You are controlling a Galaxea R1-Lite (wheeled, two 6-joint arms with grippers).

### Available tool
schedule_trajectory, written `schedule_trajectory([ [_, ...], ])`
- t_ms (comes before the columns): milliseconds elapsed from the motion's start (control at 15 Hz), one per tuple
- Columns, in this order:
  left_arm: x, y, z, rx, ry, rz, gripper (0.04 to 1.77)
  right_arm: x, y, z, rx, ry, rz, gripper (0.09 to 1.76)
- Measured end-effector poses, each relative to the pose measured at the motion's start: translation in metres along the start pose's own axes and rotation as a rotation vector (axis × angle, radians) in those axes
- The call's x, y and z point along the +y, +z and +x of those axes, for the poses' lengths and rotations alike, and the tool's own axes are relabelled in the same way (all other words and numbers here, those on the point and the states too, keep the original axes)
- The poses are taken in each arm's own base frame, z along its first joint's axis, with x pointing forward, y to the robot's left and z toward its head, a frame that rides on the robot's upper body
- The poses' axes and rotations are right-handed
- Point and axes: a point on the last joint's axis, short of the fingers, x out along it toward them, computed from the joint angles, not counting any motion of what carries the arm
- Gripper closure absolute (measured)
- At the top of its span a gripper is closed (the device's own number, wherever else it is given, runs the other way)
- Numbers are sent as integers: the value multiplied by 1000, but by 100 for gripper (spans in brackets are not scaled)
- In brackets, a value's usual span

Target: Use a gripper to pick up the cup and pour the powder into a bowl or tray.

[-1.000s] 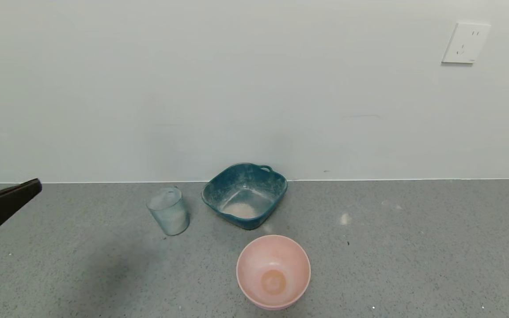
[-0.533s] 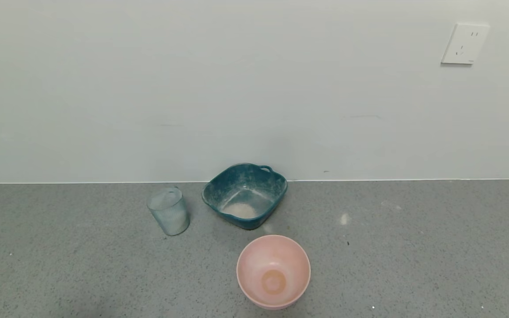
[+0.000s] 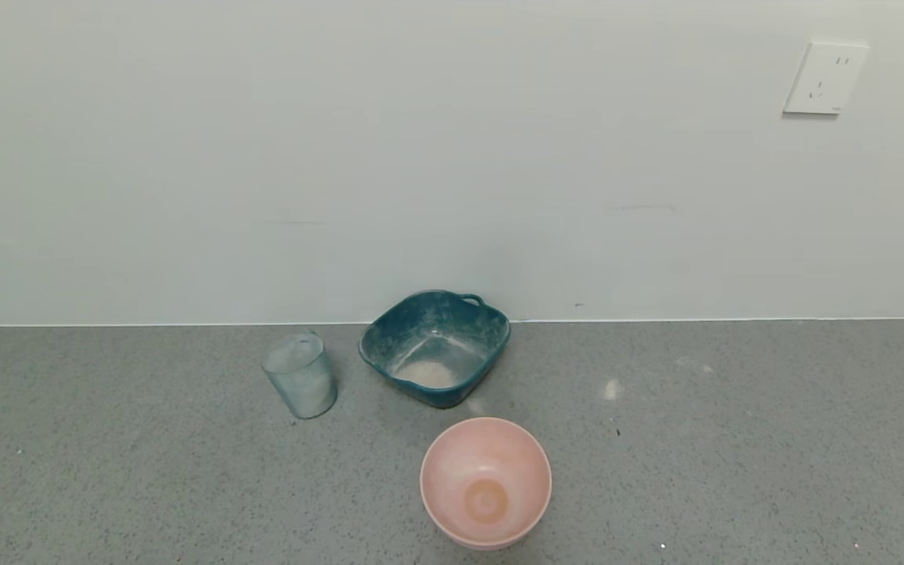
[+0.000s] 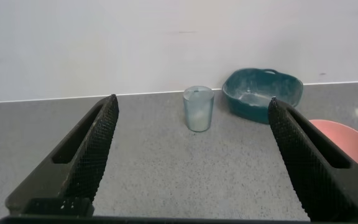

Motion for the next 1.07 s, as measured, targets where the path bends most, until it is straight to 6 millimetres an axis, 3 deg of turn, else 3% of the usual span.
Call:
schedule_trajectory([
  [467,-3,-58,-12,2,-14,1,9,0,0,0,0,0,0,14],
  [733,-5,-88,-2,-43,-16,1,9,0,0,0,0,0,0,14],
  [1067,-7,-120,3,90,-26,-8,9,0,0,0,0,0,0,14],
])
